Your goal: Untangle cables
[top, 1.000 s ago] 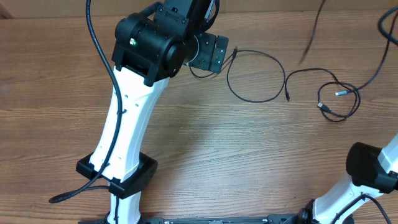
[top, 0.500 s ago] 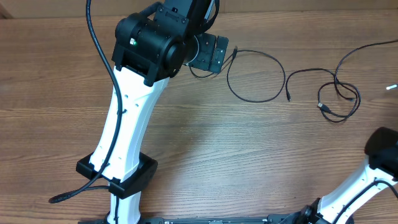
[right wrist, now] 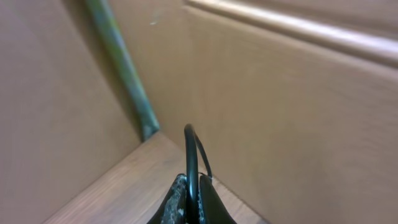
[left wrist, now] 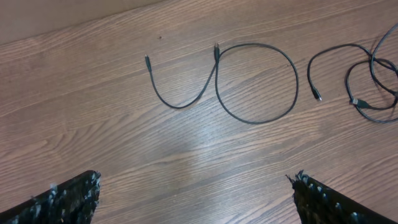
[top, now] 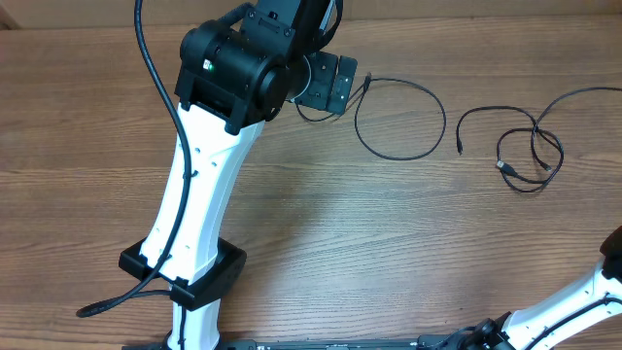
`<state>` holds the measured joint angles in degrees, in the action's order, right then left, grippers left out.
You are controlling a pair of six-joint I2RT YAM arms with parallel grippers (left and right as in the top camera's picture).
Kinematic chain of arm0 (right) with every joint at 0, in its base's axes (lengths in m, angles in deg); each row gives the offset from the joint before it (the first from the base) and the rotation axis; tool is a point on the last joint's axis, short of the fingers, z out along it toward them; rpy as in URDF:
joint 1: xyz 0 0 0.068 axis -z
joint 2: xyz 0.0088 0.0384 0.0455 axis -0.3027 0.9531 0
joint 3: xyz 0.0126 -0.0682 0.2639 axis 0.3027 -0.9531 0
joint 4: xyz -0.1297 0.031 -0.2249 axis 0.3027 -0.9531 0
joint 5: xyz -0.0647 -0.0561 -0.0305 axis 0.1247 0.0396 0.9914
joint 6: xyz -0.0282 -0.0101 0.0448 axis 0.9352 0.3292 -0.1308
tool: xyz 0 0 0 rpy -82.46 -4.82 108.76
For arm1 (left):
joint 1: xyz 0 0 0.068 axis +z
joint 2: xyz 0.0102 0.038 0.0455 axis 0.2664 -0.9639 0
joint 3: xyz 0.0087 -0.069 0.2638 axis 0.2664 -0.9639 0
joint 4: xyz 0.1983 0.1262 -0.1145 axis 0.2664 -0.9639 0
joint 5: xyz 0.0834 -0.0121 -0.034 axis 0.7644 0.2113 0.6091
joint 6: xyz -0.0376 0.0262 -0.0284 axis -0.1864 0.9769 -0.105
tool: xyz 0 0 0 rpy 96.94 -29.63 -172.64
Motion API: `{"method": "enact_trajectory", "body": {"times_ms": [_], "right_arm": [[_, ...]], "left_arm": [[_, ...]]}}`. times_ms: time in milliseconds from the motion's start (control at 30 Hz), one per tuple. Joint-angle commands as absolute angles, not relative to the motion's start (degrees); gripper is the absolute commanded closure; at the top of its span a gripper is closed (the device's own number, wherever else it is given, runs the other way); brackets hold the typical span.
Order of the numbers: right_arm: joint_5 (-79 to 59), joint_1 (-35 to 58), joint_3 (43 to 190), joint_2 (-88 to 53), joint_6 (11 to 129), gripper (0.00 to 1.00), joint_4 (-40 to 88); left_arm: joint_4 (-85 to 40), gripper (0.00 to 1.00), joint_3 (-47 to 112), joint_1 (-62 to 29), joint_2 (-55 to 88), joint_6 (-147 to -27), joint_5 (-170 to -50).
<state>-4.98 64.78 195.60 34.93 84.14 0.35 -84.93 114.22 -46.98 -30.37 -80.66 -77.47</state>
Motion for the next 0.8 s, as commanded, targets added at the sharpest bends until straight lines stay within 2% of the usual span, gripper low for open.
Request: {"method": "enact_trajectory", "body": {"times_ms": [0,167,433,767], "right_arm": [[-14.25,64.34,196.89,32.35,83.72,0.96,0.57],[-19.61,62.02,198.44,30.56,83.94,0.96,0.37],[-19.89,56.91,201.41,22.71,85.21,0.96,1.94],[-19.43,58.37,201.46,15.92,85.4,0.96,2.23]], "left_arm": [[-84.82,0.0,114.24,-47.35,-30.48,-80.05,-77.97],[-84.15,0.0,114.24,-47.35,-30.48,-80.9,-77.97],[-84.04,0.0,114.24,-47.35,-30.48,-80.93,-77.97],[-84.04,0.0,114.24,-47.35,-30.48,-80.93,-77.97]]}}
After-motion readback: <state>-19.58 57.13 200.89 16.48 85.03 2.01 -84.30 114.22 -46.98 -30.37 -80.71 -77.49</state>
